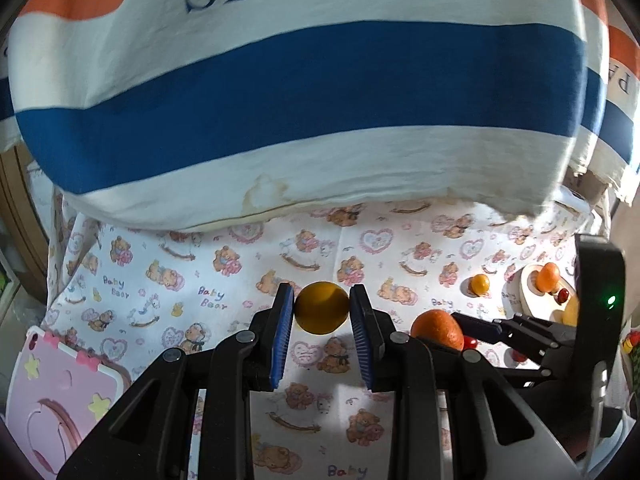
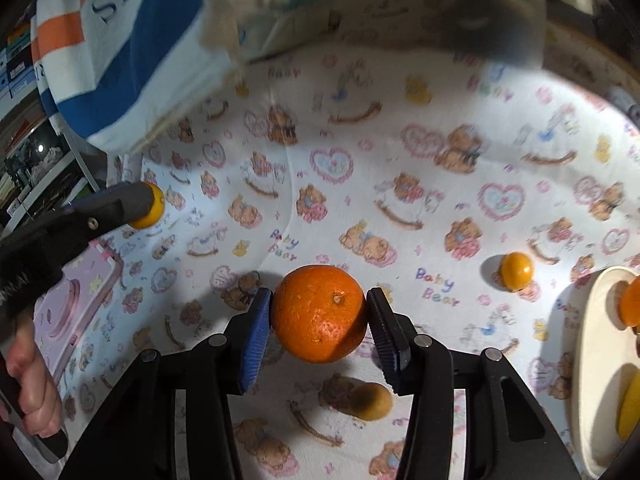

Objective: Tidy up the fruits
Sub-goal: 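Carry the tangerine with right gripper toward the plate, then lower the tangerine onto the plate and open right gripper, then lower the small yellow fruit onto the plate and open left gripper, then move left gripper back toward the small brown fruit on the cloth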

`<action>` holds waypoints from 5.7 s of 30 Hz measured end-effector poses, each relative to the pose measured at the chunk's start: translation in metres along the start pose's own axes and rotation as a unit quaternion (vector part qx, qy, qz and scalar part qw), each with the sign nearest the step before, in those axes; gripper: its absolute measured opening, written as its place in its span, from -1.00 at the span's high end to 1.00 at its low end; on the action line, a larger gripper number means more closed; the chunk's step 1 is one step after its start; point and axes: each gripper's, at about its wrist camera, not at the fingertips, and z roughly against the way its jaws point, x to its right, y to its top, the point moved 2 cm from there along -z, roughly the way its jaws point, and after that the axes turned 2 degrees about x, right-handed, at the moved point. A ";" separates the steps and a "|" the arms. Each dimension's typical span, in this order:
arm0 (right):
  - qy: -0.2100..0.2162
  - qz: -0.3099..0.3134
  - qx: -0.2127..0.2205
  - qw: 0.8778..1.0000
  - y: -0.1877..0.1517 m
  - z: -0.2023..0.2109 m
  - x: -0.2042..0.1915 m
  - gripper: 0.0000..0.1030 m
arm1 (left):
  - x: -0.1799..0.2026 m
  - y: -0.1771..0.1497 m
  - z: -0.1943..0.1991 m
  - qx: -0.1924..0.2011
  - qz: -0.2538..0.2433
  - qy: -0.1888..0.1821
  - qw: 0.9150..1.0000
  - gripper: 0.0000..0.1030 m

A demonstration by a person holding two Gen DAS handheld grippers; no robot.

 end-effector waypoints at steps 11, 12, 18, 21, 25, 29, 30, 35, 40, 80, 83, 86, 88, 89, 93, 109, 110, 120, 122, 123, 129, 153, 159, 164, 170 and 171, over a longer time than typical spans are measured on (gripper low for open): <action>0.000 0.003 0.051 0.999 0.002 0.063 -0.004 0.03 | 0.021 0.009 0.029 0.017 -0.016 -0.008 1.000 0.46; 0.000 0.004 0.057 0.998 0.001 0.071 -0.005 0.03 | 0.022 0.010 0.031 0.019 -0.016 -0.009 1.000 0.46; 0.010 0.000 0.076 0.997 0.000 0.104 -0.009 0.03 | 0.027 0.011 0.038 0.019 -0.019 -0.006 1.000 0.46; 0.003 0.002 0.092 0.996 -0.004 0.120 -0.007 0.03 | 0.030 0.012 0.045 0.027 -0.022 -0.011 0.999 0.46; -0.011 -0.004 0.106 0.994 -0.010 0.139 0.001 0.03 | 0.036 0.013 0.054 0.041 -0.029 -0.024 0.998 0.46; -0.027 -0.019 0.112 0.993 -0.019 0.156 0.019 0.03 | 0.038 0.016 0.067 0.055 -0.025 -0.032 0.998 0.46; -0.033 -0.026 0.114 0.993 -0.022 0.161 0.027 0.03 | 0.040 0.016 0.070 0.058 -0.027 -0.032 0.997 0.46; -0.065 -0.051 0.128 0.988 -0.036 0.184 0.059 0.04 | 0.053 0.014 0.082 0.065 -0.043 -0.037 0.996 0.46; -0.113 -0.083 0.140 0.980 -0.053 0.197 0.096 0.04 | 0.080 0.012 0.081 0.053 -0.065 -0.055 0.995 0.46; -0.139 -0.138 0.065 0.979 -0.102 0.149 0.173 -0.01 | 0.172 -0.019 0.025 -0.018 -0.134 -0.106 0.985 0.46; -0.128 -0.137 0.065 0.980 -0.102 0.152 0.171 -0.26 | 0.172 -0.019 0.024 -0.020 -0.135 -0.105 0.985 0.46; -0.125 -0.134 0.076 0.980 -0.102 0.159 0.169 -0.26 | 0.174 -0.019 0.023 -0.021 -0.136 -0.104 0.985 0.46; -0.127 -0.131 0.086 0.979 -0.101 0.166 0.167 -0.26 | 0.176 -0.020 0.023 -0.021 -0.138 -0.105 0.985 0.46; -0.128 -0.130 0.092 0.979 -0.101 0.169 0.167 -0.26 | 0.178 -0.020 0.023 -0.022 -0.139 -0.107 0.984 0.46; -0.139 -0.127 0.124 0.974 -0.098 0.187 0.165 -0.26 | 0.190 -0.020 0.020 -0.028 -0.148 -0.121 0.981 0.46; -0.181 -0.146 0.165 0.958 -0.095 0.217 0.186 -0.32 | 0.272 -0.053 -0.052 -0.124 -0.194 -0.205 0.951 0.46; -0.180 -0.146 0.164 0.959 -0.095 0.217 0.186 -0.33 | 0.275 -0.054 -0.054 -0.124 -0.196 -0.206 0.951 0.46; -0.179 -0.148 0.152 0.961 -0.095 0.216 0.190 -0.33 | 0.281 -0.060 -0.062 -0.127 -0.201 -0.209 0.949 0.46; -0.182 -0.147 0.152 0.960 -0.095 0.216 0.190 -0.33 | 0.281 -0.059 -0.061 -0.125 -0.201 -0.209 0.949 0.43; -0.184 -0.147 0.153 0.960 -0.096 0.216 0.190 -0.33 | 0.280 -0.058 -0.060 -0.123 -0.200 -0.207 0.950 0.32; -0.190 -0.147 0.156 0.958 -0.096 0.217 0.191 -0.33 | 0.269 -0.049 -0.049 -0.096 -0.193 -0.195 0.957 0.13; -0.185 -0.117 0.198 0.955 -0.097 0.221 0.172 -0.64 | 0.159 -0.030 0.041 0.098 -0.078 -0.119 0.985 -0.95; -0.197 -0.110 0.194 0.955 -0.097 0.217 0.170 -0.66 | 0.146 -0.031 0.034 0.100 -0.063 -0.111 0.987 -0.96; -0.202 -0.110 0.190 0.954 -0.098 0.213 0.171 -0.76 | 0.147 -0.042 0.038 0.119 -0.087 -0.100 0.984 -0.97; -0.203 -0.109 0.179 0.957 -0.099 0.207 0.172 -0.77 | 0.144 -0.048 0.043 0.154 -0.077 -0.106 0.979 -0.98; -0.203 -0.109 0.178 0.957 -0.099 0.206 0.172 -0.77 | 0.144 -0.048 0.044 0.159 -0.077 -0.105 0.979 -0.98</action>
